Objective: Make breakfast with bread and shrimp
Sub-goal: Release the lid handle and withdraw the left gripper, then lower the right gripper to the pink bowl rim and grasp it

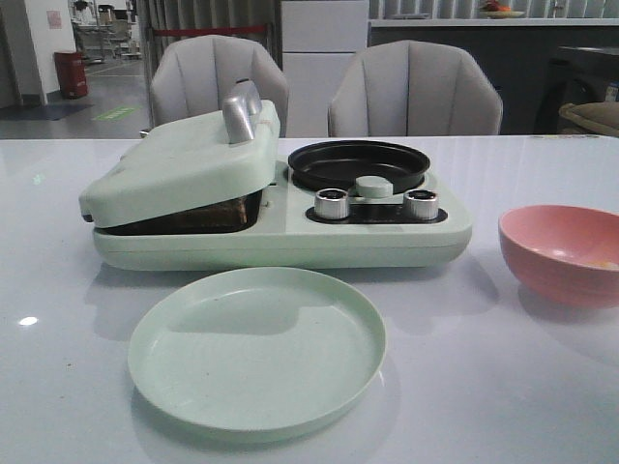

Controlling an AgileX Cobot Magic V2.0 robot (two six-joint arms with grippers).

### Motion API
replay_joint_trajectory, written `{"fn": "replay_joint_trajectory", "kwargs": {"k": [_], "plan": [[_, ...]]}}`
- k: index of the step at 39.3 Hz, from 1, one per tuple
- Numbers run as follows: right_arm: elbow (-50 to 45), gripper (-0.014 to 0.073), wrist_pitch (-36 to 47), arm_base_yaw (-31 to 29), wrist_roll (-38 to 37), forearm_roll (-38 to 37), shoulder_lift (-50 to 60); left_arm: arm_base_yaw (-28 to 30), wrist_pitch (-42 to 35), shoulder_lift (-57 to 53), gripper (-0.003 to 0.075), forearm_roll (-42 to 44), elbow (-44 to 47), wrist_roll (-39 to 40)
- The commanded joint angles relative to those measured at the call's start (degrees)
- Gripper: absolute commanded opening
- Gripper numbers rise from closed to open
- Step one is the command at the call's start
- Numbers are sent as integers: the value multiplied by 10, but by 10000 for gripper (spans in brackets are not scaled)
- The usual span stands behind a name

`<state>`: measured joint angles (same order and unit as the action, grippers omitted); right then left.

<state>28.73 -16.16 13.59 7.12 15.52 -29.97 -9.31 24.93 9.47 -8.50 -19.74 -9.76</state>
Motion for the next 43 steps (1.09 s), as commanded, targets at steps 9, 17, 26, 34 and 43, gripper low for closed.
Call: {"fn": "replay_joint_trajectory", "kwargs": {"k": [9, 17, 26, 34, 43], "plan": [[140, 584, -11, -19, 6, -2, -209, -4, -43, 6, 116, -8, -15, 7], [244, 583, -103, -105, 6, 4, -345, -4, -42, 6, 116, -8, -15, 7], [327, 583, -177, -199, 6, 44, -462, -4, -42, 6, 116, -8, -15, 7], [341, 583, -181, -222, 53, 44, -544, -4, -40, 6, 115, -8, -15, 7], [341, 583, -162, -222, 60, 44, -615, -4, -40, 6, 115, -8, -15, 7]]}}
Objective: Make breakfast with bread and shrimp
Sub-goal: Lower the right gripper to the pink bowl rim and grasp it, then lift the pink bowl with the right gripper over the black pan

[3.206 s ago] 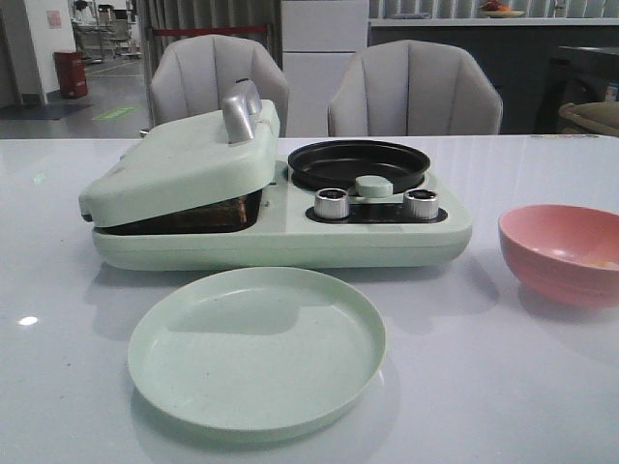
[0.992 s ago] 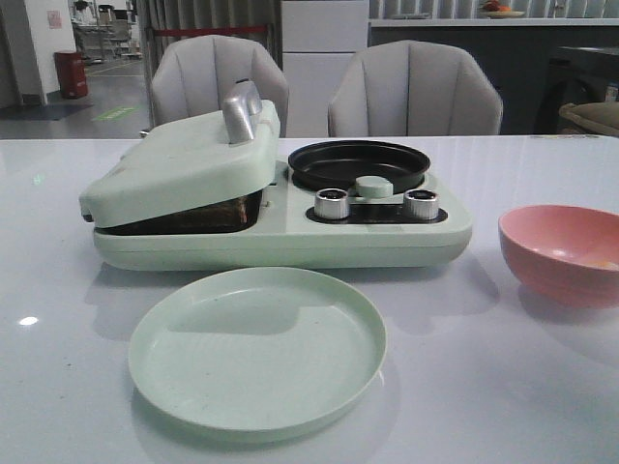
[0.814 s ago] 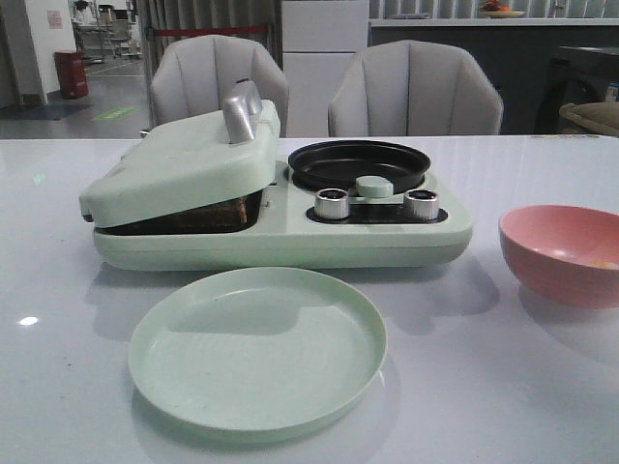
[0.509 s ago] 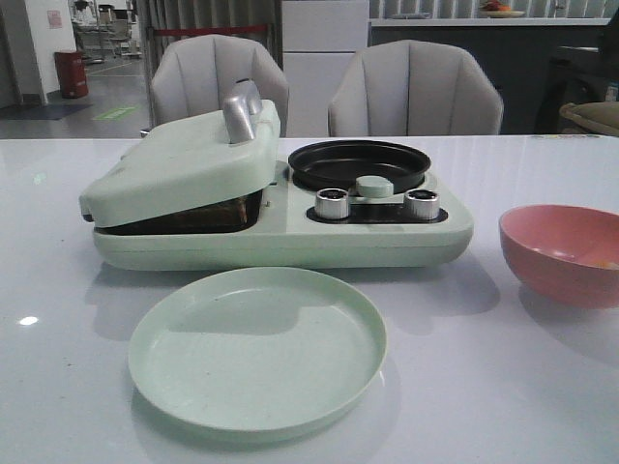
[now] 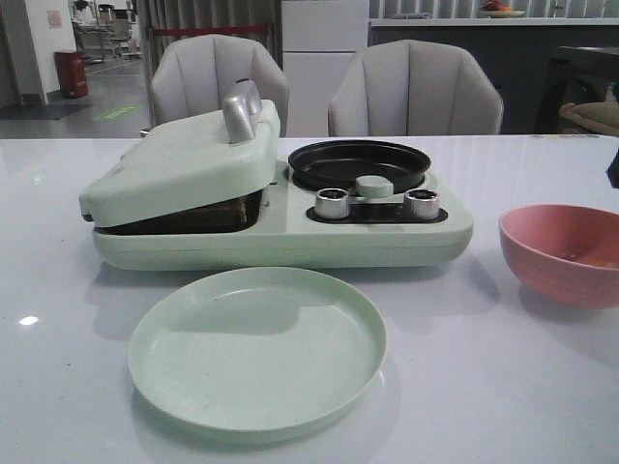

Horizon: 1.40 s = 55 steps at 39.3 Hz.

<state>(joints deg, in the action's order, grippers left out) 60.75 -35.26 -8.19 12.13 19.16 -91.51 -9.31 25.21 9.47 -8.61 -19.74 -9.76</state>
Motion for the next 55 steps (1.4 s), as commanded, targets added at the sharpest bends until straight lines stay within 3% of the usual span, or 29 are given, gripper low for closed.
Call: {"fn": "replay_joint_trajectory", "kwargs": {"k": [1, 7, 15, 18, 44, 55], "plan": [[21, 583, 31, -4, 10, 8, -5, -4, -41, 6, 115, -7, -15, 7], [21, 531, 39, -4, 12, 8, -39, -4, -39, 6, 115, -7, -15, 7], [24, 217, 52, -4, 12, 8, -74, -4, -37, 6, 115, -7, -15, 7], [24, 161, 52, -4, 12, 8, -85, -4, -37, 6, 115, -7, -15, 7], [61, 150, 69, -4, 12, -13, -58, -4, -36, 6, 115, -7, -15, 7], [118, 150, 133, 33, 12, 43, -6, -4, -36, 6, 115, -7, -15, 7]]}}
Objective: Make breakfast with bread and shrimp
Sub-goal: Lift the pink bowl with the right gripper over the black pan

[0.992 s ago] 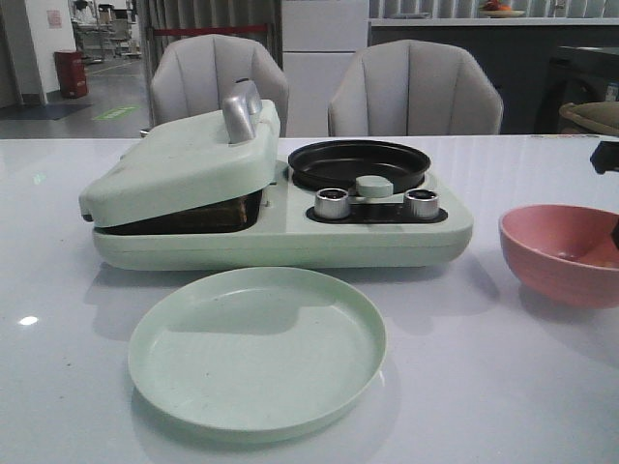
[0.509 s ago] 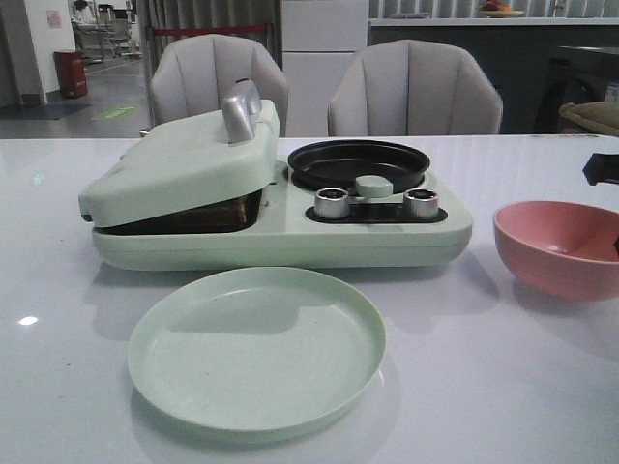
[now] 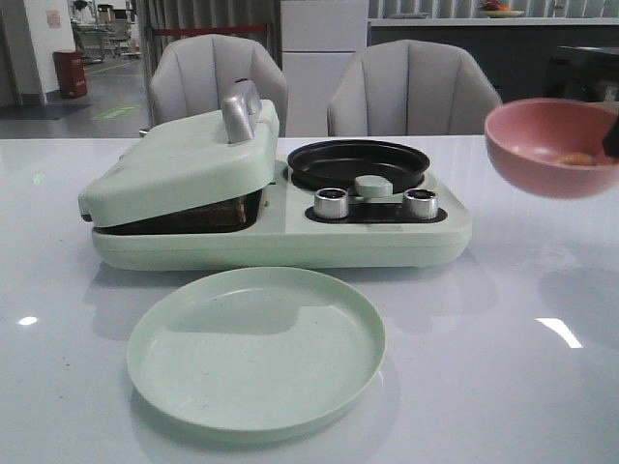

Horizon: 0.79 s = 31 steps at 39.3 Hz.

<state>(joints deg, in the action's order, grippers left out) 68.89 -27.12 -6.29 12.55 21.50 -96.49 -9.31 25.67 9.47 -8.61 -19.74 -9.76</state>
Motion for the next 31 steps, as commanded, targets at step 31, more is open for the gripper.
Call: {"fn": "replay_joint_trajectory", "kwargs": {"k": [31], "plan": [[99, 140, 448, 195, 8, 8, -38, -4, -41, 6, 115, -7, -15, 7]]}}
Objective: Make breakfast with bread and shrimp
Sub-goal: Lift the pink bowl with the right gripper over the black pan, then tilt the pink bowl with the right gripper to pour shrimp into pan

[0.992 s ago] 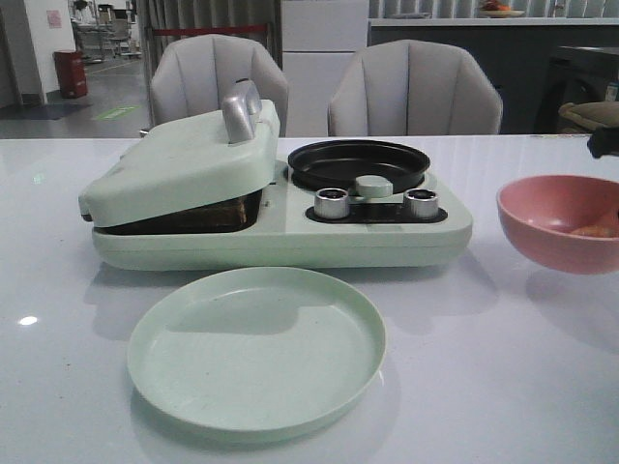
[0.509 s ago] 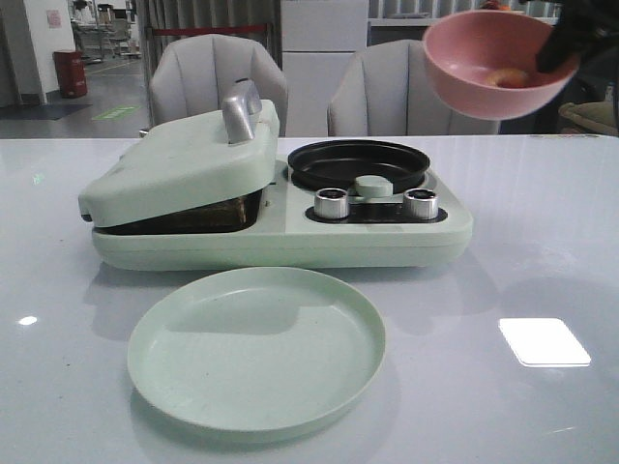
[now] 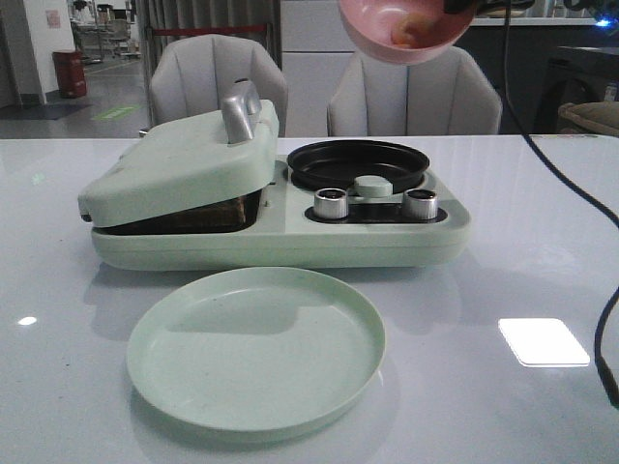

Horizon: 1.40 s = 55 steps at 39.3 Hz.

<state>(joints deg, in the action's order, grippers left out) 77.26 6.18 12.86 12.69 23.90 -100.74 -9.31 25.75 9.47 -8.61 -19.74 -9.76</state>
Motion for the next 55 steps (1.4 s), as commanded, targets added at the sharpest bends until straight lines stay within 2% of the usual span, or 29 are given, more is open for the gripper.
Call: {"fn": "replay_joint_trajectory", "kwargs": {"k": [1, 5, 10, 14, 15, 19, 27, 36, 44, 49, 55], "plan": [[15, 140, 131, 5, 6, -21, -6, -4, -42, 6, 115, -7, -15, 7], [15, 140, 208, 11, 6, -56, -40, -4, -42, 6, 115, -7, -15, 7], [-2, 140, 322, 16, -6, -139, -78, -4, -42, 6, 115, -7, -15, 7], [-44, 140, 461, 17, -41, -186, -93, -4, -42, 6, 115, -7, -15, 7], [-59, 140, 521, 17, -47, -195, -97, -4, -42, 5, 115, -7, -15, 7], [-98, 140, 679, 17, -49, -208, -118, -4, -42, 0, 115, -7, -15, 7], [-100, 140, 682, 17, -32, -239, -157, -4, -42, -32, 115, -7, -15, 7], [-96, 140, 682, 17, 97, -269, -187, -4, -42, -94, 115, -7, -15, 7], [-87, 140, 682, 17, 146, -272, -186, -4, -38, -107, 115, -7, -15, 7], [-81, 140, 682, 17, 130, -272, -183, -4, -38, -107, 115, -7, -15, 7], [-81, 140, 648, 17, 9, -258, -161, -4, -38, -107, 115, -7, -15, 7]]}}
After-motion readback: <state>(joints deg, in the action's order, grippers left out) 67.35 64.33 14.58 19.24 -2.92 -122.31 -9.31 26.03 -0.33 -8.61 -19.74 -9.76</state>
